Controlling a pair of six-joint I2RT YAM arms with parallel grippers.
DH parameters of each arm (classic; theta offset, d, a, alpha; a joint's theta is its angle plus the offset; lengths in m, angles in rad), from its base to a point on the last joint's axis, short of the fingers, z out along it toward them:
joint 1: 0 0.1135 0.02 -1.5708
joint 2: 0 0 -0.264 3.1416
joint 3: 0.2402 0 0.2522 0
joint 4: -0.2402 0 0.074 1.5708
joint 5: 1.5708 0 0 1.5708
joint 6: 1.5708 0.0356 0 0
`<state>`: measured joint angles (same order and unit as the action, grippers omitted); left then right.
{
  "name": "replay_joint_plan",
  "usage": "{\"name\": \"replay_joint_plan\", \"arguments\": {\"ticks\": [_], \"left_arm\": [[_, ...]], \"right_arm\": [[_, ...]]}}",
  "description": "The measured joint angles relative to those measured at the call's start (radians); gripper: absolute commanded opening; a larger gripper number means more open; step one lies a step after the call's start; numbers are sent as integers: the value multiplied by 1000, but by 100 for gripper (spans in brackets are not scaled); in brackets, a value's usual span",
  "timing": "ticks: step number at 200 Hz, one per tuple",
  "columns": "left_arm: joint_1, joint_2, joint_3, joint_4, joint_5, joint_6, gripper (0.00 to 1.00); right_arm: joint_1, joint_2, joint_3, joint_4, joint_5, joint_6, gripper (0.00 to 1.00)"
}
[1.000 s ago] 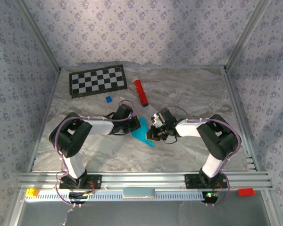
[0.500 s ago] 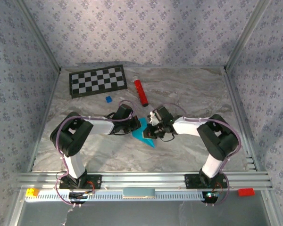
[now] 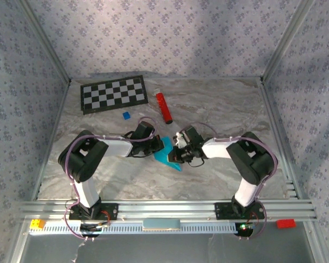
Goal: Fold a paper plane with a square sheet of paper (pick it up from the middle)
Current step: Fourth fold the wing at the center of the table.
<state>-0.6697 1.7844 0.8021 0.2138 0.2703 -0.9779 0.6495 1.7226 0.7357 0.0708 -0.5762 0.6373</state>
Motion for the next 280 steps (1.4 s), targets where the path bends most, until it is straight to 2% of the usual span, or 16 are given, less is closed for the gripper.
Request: {"name": "replay_joint_plan", "arguments": {"ticks": [82, 142, 203, 217, 256, 280], "left_arm": [[0, 2, 0, 1, 3, 0, 0], [0, 2, -1, 3, 11, 0, 0], [0, 2, -5, 11, 10, 0, 0], [0, 2, -6, 12, 10, 0, 0], [0, 2, -6, 15, 11, 0, 0], [0, 2, -6, 15, 11, -1, 0]], "right_arm": [[-23, -157, -184, 21, -15, -20, 7], [-78, -225, -262, 16, -49, -56, 7], [-94, -338, -286, -109, -51, -43, 7], [-94, -365, -280, -130, -42, -39, 10], [-98, -373, -235, -190, 2, 7, 27], [-100, -371, -229, -203, 9, 45, 29]]}}
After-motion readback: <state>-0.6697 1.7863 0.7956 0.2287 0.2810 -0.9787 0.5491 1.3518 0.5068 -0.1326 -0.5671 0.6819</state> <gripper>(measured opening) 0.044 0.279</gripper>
